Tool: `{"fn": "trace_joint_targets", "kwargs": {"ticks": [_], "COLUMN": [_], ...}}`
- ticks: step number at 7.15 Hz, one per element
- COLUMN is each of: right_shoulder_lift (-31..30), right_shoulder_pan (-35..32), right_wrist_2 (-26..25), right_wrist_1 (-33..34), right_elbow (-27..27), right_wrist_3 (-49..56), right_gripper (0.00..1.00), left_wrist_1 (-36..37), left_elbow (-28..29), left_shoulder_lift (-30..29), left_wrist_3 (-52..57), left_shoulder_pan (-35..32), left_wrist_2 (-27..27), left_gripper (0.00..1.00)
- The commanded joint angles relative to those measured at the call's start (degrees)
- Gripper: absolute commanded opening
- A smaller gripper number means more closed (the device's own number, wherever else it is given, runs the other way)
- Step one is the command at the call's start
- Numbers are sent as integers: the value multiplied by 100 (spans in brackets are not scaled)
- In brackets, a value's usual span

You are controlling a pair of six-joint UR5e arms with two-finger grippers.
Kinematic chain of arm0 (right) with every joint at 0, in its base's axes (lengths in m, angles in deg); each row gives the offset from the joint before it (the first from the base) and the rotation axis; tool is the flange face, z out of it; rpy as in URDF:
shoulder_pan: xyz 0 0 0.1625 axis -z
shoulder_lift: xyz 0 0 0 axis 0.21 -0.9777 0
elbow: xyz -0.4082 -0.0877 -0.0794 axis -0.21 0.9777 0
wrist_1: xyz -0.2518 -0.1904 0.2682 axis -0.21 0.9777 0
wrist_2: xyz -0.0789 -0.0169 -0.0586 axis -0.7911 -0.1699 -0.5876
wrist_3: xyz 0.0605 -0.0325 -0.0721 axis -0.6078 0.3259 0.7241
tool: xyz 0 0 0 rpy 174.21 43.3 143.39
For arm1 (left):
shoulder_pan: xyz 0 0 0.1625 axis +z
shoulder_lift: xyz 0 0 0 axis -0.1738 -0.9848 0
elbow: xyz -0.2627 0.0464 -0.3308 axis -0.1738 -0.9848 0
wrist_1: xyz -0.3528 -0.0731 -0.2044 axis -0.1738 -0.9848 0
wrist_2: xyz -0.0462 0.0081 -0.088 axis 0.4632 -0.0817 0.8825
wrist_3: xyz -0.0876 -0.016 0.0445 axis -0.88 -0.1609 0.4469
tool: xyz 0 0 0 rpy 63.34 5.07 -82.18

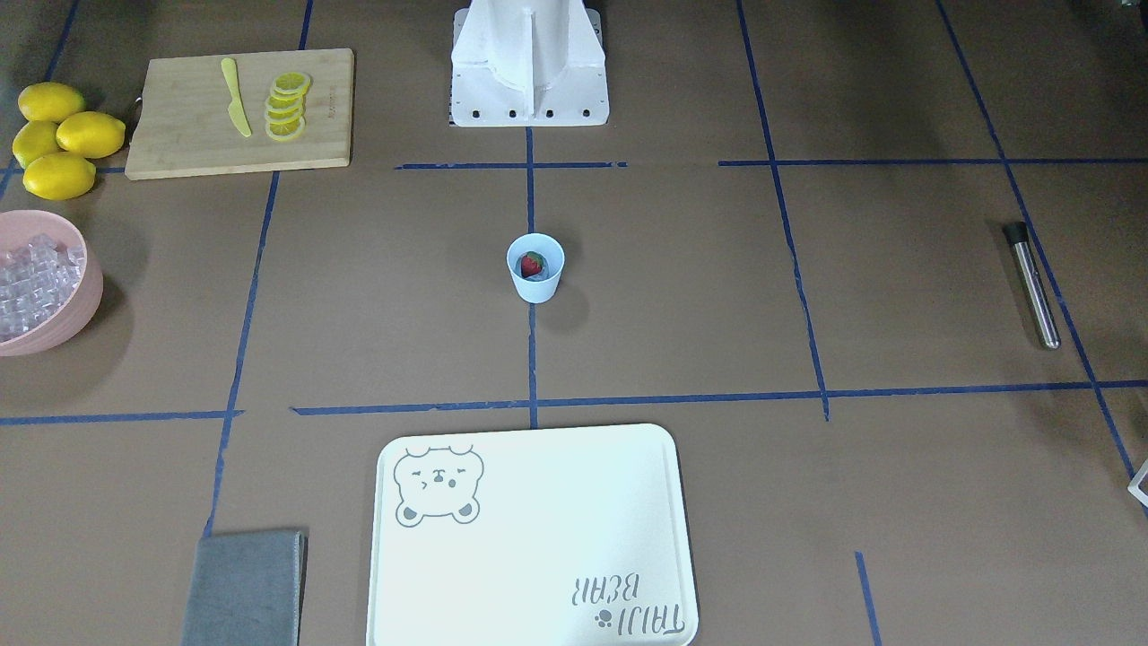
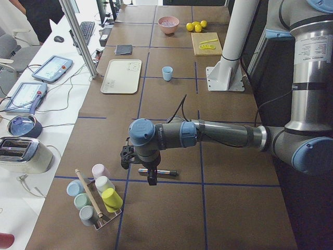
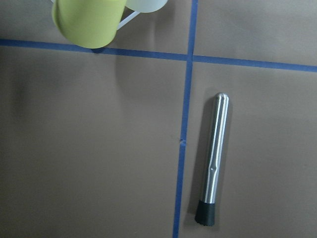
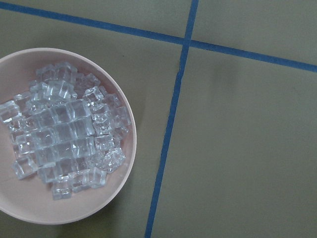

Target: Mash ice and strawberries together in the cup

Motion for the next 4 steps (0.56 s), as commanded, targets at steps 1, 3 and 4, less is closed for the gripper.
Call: {"fn": "trace_joint_targets", "kwargs": {"ticks": [1,3,4], "right_shoulder_lift": [-7,-7,-7], "right_shoulder_pan": [-11,-11,-11], "right_wrist_2": [-4,5,5], "right_wrist_1": [-1,-1,-1], "right_elbow": [-15,-32,-32], "right_wrist_3": [2,2,-7], "right_gripper": [100,100,100], "left_wrist_1": [-51,-51,-51], "left_elbow": [-132,-238,-247], "left_shoulder_lift": [13,13,13], "left_wrist_3": [58,67,58], "left_shoulder_pan": [7,15,24], "left_wrist_2": [-107,-361,-353], "left_gripper": [100,100,100]}}
